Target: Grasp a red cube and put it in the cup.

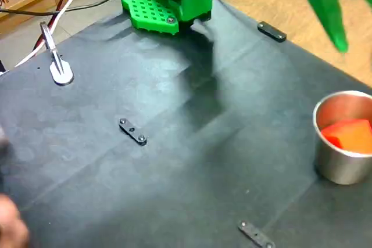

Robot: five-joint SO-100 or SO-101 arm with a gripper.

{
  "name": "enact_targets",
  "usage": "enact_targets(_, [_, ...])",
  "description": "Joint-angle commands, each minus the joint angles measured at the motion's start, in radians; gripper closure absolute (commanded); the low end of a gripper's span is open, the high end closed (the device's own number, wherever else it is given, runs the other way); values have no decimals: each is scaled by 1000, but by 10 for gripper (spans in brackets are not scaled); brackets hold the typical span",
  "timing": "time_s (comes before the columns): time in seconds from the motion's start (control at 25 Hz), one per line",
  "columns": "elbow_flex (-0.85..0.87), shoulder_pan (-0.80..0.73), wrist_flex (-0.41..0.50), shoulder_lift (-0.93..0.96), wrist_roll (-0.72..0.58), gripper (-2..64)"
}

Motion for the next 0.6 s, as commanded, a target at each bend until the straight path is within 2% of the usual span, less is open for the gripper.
enact_targets(0.0, [-6, -11, 11, 132, -6, 321])
enact_targets(0.2, [21, -9, 29, 299, -6, 323])
enact_targets(0.44, [193, -11, 270, 580, -3, 323])
enact_targets(0.56, [278, -11, 350, 718, -9, 321])
